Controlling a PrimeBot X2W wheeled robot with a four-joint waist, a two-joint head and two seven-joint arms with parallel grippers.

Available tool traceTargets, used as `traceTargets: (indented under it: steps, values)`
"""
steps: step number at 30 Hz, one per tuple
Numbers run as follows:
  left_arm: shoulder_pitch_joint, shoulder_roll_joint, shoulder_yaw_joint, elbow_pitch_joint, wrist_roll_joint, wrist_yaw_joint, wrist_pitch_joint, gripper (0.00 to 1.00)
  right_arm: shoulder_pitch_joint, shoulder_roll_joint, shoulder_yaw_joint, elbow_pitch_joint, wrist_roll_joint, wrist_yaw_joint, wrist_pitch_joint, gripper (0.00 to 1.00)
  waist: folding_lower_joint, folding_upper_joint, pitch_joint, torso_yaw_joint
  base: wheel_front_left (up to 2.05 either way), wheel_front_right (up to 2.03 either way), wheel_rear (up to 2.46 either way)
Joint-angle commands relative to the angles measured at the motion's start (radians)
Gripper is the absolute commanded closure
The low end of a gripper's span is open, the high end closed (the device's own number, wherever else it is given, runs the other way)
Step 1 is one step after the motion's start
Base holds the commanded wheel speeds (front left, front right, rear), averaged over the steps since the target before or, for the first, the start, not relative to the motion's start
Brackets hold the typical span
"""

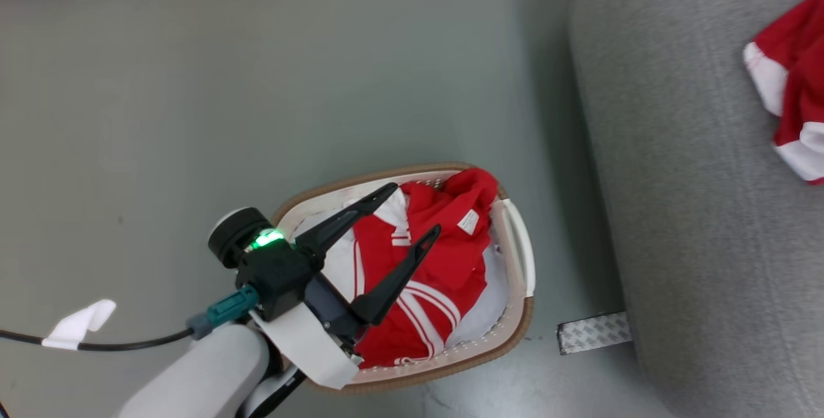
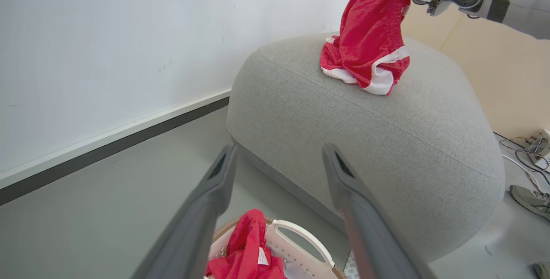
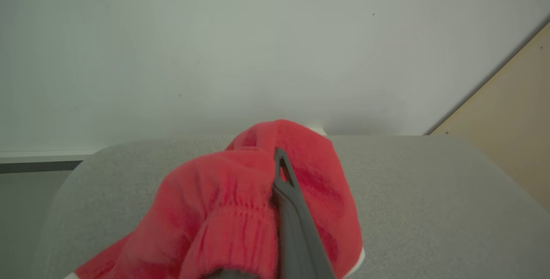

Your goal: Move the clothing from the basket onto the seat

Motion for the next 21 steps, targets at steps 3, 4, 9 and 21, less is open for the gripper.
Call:
traceTargets:
  steps: [3,4,9,21]
  values:
    - [-0.013,0.008,0.007,-0.005,-0.017,-0.004,-0.006,0.0,0.042,0.024,-0.061,0.063,-0.043,-0.002,0.012,1.0,-0.0003,0.0,0.034,0.038,0.0,0.0,0.0]
    - [-0.013,0.008,0.009,-0.004,-0.019,-0.004,-0.006,0.0,0.048,0.023,-0.074,0.079,-0.052,-0.002,0.009,0.98,-0.0003,0.0,0.036,0.041,0.0,0.0,0.0]
    - [-0.004,0.015,0.018,0.004,-0.019,-0.005,-0.006,0.0,0.08,0.055,-0.089,0.124,-0.088,-0.002,0.031,0.75,-0.0003,0.0,0.033,0.041,0.0,0.0,0.0]
    - [0.048,-0.018,0.032,0.049,-0.026,-0.005,-0.006,0.0,0.092,0.028,0.095,0.206,-0.109,-0.002,0.12,0.0,-0.0003,0.0,-0.096,0.001,0.0,0.0,0.0]
